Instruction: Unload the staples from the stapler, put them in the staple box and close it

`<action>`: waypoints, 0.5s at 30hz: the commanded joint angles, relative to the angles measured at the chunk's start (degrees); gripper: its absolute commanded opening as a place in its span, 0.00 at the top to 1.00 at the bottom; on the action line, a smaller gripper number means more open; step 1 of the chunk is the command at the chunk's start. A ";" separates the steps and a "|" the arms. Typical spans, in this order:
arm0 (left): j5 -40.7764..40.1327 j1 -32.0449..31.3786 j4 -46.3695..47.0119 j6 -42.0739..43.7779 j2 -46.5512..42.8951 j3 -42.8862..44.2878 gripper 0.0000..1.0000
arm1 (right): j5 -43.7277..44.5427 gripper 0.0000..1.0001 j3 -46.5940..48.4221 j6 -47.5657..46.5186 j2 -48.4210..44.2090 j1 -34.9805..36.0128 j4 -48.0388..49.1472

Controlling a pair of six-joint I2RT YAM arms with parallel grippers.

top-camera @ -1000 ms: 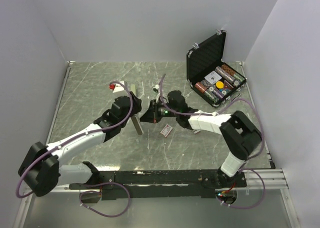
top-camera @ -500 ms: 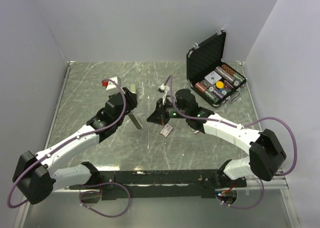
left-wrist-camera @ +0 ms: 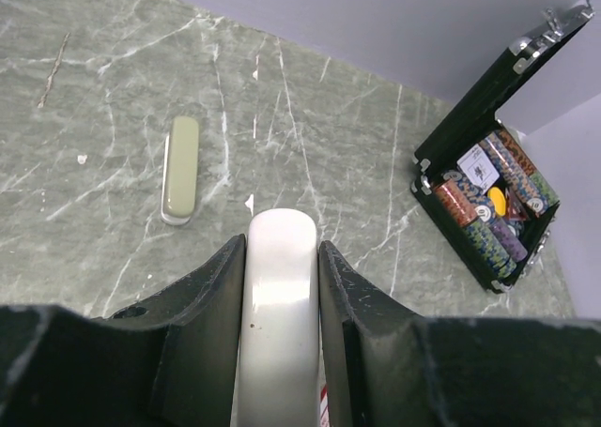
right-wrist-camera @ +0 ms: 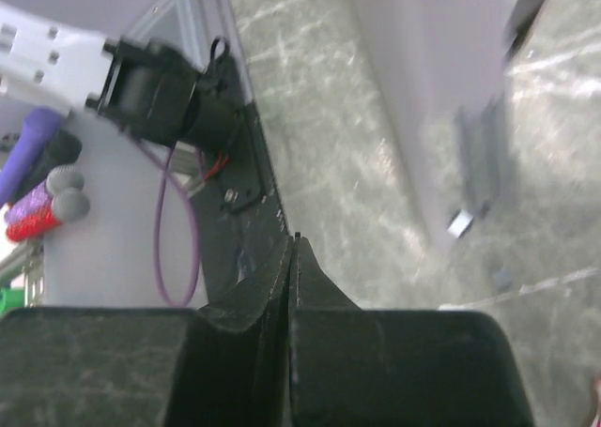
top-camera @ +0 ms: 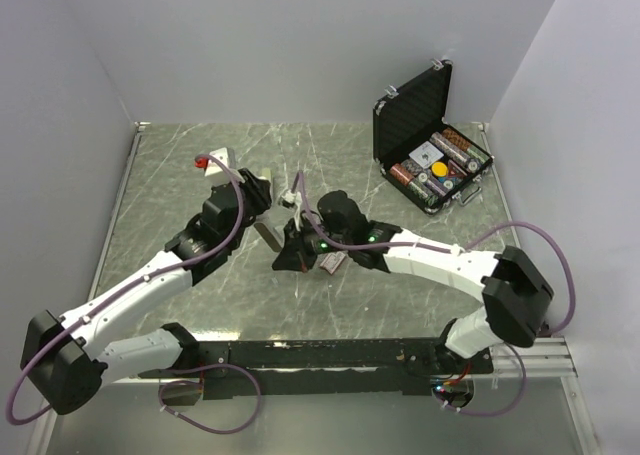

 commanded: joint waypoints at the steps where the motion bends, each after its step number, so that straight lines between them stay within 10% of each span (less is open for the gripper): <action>1: 1.60 -0.07 1.62 -1.00 -2.28 2.11 0.99 | 4.06 1.00 6.18 0.59 4.22 0.18 2.27; 15: 7.93 -0.15 -1.54 -3.20 -5.62 0.26 0.99 | 12.69 1.00 15.16 -1.25 9.33 -9.48 -5.29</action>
